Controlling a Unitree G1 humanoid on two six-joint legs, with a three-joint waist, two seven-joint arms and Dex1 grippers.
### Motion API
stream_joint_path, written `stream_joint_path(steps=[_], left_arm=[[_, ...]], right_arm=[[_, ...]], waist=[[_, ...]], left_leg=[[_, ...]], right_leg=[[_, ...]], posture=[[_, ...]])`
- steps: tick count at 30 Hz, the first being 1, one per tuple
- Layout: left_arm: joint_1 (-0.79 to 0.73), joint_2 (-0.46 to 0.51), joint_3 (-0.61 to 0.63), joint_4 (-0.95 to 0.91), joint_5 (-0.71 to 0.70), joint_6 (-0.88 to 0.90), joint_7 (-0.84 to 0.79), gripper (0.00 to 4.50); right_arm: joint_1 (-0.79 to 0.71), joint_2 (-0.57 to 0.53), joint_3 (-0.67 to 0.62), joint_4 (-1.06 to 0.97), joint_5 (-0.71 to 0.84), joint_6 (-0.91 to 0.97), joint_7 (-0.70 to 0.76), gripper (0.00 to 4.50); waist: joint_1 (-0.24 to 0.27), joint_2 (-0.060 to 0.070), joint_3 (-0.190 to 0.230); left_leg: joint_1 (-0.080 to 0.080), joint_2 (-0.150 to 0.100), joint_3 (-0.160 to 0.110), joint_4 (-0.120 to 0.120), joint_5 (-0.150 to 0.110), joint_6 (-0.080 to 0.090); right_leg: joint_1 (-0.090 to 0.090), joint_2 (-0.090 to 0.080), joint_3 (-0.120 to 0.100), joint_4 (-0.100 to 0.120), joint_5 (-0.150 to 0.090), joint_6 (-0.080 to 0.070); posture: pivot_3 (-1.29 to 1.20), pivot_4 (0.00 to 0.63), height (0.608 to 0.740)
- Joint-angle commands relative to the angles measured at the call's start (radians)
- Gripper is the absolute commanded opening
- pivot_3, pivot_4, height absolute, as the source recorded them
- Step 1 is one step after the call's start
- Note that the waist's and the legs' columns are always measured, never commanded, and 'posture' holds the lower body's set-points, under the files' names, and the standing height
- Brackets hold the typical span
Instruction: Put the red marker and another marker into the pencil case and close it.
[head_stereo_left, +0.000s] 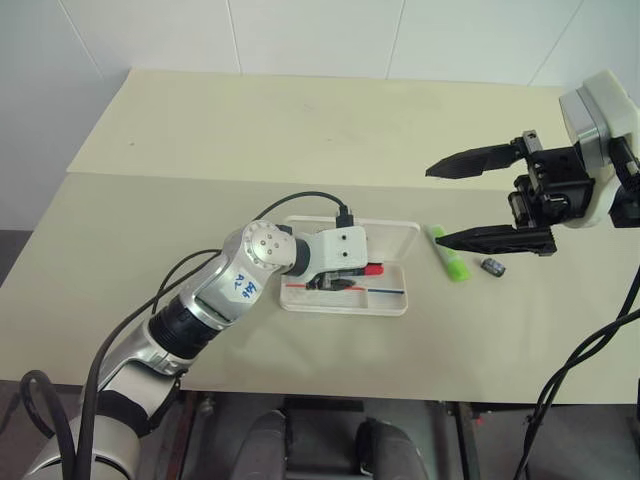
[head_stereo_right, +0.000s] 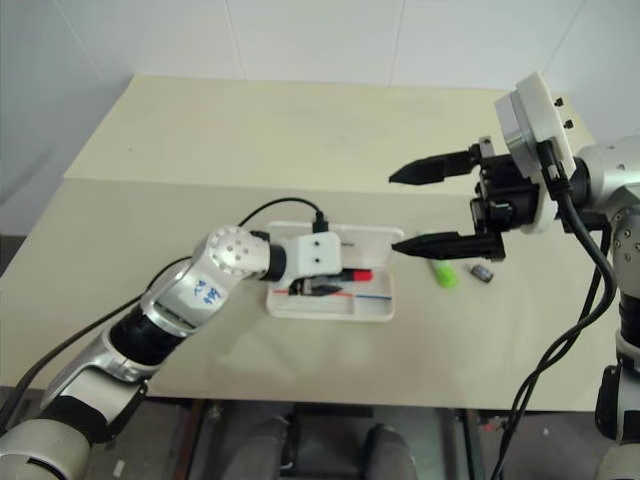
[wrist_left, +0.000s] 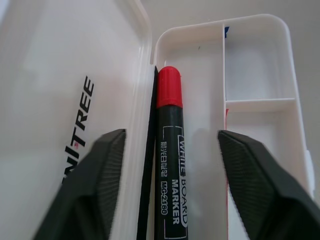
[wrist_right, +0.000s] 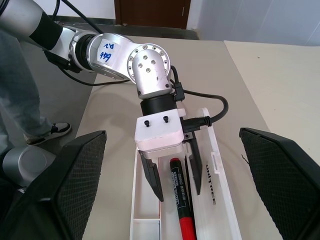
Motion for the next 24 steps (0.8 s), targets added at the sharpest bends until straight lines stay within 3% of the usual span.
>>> stream_joint_path(steps=[1, 2, 11, 18, 24], left_arm=[[-0.001, -0.011, 0.027, -0.030, 0.012, -0.017, -0.006, 4.23], [0.001, -0.011, 0.031, -0.038, 0.008, -0.015, -0.010, 4.49], [0.013, -0.058, 0.170, -0.218, -0.160, 0.242, -0.046, 4.49], [0.016, -0.069, 0.257, -0.331, -0.294, 0.431, -0.025, 4.49], [-0.007, -0.004, 0.405, -0.437, -0.421, 0.583, -0.020, 4.49]], right_arm=[[0.001, -0.017, -0.036, -0.031, 0.017, -0.004, -0.008, 4.50], [0.002, -0.017, -0.035, -0.031, 0.017, -0.005, -0.008, 4.50], [0.064, -0.038, 0.028, 0.072, -0.111, -0.039, -0.024, 4.50], [0.097, 0.016, 0.120, 0.206, -0.281, -0.037, -0.163, 4.50], [0.072, 0.101, 0.167, 0.291, -0.364, 0.080, -0.322, 4.50]], waist=[[0.000, 0.000, 0.000], [0.000, 0.000, 0.000], [0.000, 0.000, 0.000], [-0.003, 0.001, -0.001], [-0.003, 0.002, -0.001]], left_leg=[[0.000, 0.000, 0.000, 0.000, 0.000, 0.000], [0.000, 0.000, 0.000, 0.000, 0.000, 0.000], [0.000, 0.000, 0.000, 0.001, 0.000, 0.000], [0.000, 0.000, 0.000, 0.000, 0.000, 0.000], [0.001, 0.001, -0.001, 0.000, 0.000, 0.000]], right_leg=[[0.000, 0.000, 0.000, 0.000, 0.000, 0.000], [0.000, 0.000, 0.000, 0.000, 0.000, 0.000], [0.001, 0.000, 0.000, 0.000, 0.000, 0.000], [0.000, 0.000, 0.000, 0.001, 0.000, 0.000], [0.000, 0.000, 0.000, 0.001, 0.000, 0.000]], posture=[[0.00, 0.150, 0.740], [0.00, 0.150, 0.740], [0.00, 0.150, 0.740], [0.00, 0.150, 0.740], [0.00, 0.150, 0.740]])
